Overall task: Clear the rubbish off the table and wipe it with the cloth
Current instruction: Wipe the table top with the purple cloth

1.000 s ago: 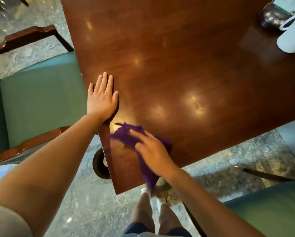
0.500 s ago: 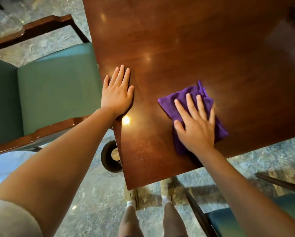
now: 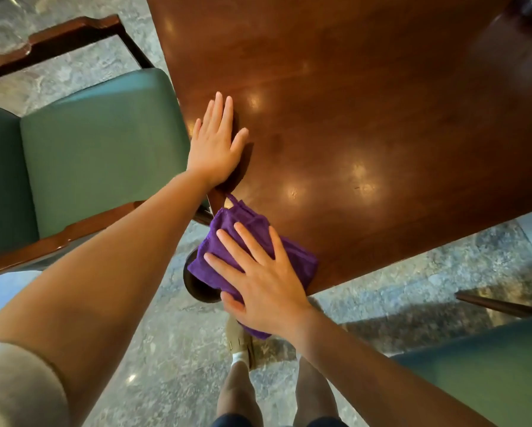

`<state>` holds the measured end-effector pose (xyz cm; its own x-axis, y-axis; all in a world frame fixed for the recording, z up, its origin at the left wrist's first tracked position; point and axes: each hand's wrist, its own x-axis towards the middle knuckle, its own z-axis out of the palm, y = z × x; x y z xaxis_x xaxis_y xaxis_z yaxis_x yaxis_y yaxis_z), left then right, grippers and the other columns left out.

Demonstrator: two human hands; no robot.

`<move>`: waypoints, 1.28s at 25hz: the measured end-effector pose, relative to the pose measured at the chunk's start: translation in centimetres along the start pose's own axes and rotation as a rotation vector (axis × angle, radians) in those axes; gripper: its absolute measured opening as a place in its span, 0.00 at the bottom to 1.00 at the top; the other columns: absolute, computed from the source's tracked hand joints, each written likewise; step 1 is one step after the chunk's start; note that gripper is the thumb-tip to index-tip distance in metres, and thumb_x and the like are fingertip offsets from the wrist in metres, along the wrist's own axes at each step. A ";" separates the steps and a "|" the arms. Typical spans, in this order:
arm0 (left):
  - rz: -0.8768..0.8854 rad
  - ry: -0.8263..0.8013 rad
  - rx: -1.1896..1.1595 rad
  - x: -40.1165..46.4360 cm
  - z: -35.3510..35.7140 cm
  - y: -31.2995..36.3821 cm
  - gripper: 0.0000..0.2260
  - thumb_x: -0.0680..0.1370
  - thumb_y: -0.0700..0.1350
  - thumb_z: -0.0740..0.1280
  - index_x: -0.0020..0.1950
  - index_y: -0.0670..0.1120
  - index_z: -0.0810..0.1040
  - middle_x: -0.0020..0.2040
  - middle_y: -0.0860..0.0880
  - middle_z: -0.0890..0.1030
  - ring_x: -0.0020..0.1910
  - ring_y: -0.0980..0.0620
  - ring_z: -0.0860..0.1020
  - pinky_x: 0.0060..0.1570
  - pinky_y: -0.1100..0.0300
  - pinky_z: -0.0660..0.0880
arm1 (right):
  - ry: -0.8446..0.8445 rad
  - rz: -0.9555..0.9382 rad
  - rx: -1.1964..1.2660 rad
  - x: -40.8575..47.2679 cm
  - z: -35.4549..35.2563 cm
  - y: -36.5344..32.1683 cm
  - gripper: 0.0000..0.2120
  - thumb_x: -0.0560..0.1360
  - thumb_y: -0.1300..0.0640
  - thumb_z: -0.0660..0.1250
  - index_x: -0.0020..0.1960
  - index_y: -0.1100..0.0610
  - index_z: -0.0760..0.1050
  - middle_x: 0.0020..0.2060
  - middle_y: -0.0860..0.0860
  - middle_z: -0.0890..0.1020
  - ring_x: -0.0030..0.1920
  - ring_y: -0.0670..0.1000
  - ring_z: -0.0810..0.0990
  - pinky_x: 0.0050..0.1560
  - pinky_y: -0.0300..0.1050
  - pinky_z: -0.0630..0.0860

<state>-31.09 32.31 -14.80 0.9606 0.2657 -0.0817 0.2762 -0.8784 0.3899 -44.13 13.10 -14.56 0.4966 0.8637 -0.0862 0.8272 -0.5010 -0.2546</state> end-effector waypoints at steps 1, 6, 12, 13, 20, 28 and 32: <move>0.004 0.022 -0.117 -0.7 -0.7 0.3 0.27 0.82 0.53 0.51 0.77 0.44 0.48 0.78 0.43 0.47 0.76 0.46 0.45 0.74 0.50 0.44 | 0.023 -0.011 0.026 0.0 -0.3 0.0 0.28 0.75 0.43 0.54 0.74 0.44 0.54 0.76 0.51 0.54 0.76 0.53 0.45 0.72 0.66 0.46; 0.192 0.152 -0.251 -13.0 -1.4 1.0 0.27 0.78 0.49 0.57 0.76 0.43 0.56 0.77 0.42 0.53 0.76 0.45 0.49 0.74 0.53 0.49 | 0.296 0.128 0.157 -3.5 -1.4 1.8 0.24 0.72 0.48 0.62 0.67 0.54 0.69 0.71 0.55 0.67 0.73 0.54 0.61 0.71 0.59 0.56; 0.058 0.003 -0.200 -22.6 3.7 2.6 0.24 0.80 0.50 0.53 0.75 0.50 0.51 0.77 0.48 0.49 0.77 0.49 0.45 0.75 0.47 0.50 | 0.218 0.111 0.047 -5.9 -0.5 2.5 0.27 0.72 0.45 0.64 0.66 0.60 0.71 0.66 0.56 0.73 0.66 0.56 0.72 0.66 0.54 0.68; 0.022 0.014 -0.276 -22.8 4.2 3.0 0.24 0.80 0.47 0.55 0.75 0.50 0.51 0.77 0.50 0.48 0.77 0.51 0.44 0.75 0.51 0.48 | 0.200 0.125 0.030 -6.0 -0.3 2.3 0.28 0.72 0.46 0.65 0.67 0.60 0.70 0.67 0.56 0.73 0.67 0.56 0.70 0.67 0.54 0.66; -0.149 0.040 -0.628 -26.1 5.0 3.9 0.30 0.79 0.43 0.63 0.75 0.54 0.51 0.77 0.56 0.45 0.75 0.63 0.45 0.68 0.76 0.47 | 0.227 0.074 0.038 -7.2 -0.3 1.0 0.24 0.69 0.54 0.73 0.64 0.57 0.74 0.64 0.55 0.76 0.66 0.55 0.72 0.65 0.53 0.67; -0.215 0.086 -0.467 -29.7 2.6 5.0 0.23 0.73 0.39 0.71 0.67 0.47 0.72 0.61 0.49 0.73 0.57 0.52 0.73 0.54 0.56 0.77 | 0.145 0.187 0.496 -7.6 -3.4 1.3 0.18 0.68 0.71 0.69 0.54 0.57 0.81 0.54 0.51 0.83 0.59 0.51 0.79 0.62 0.41 0.70; -0.174 0.071 -0.403 -28.1 -0.9 5.5 0.16 0.73 0.40 0.70 0.60 0.47 0.78 0.55 0.50 0.78 0.50 0.51 0.78 0.47 0.52 0.78 | 0.035 0.178 0.491 -6.7 -6.6 2.0 0.16 0.71 0.65 0.66 0.56 0.53 0.80 0.55 0.49 0.82 0.57 0.50 0.77 0.57 0.42 0.71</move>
<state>-56.58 20.35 -9.57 0.8923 0.4351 -0.1205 0.3861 -0.5970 0.7033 -44.01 5.94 -8.12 0.6335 0.7612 -0.1387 0.5131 -0.5475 -0.6610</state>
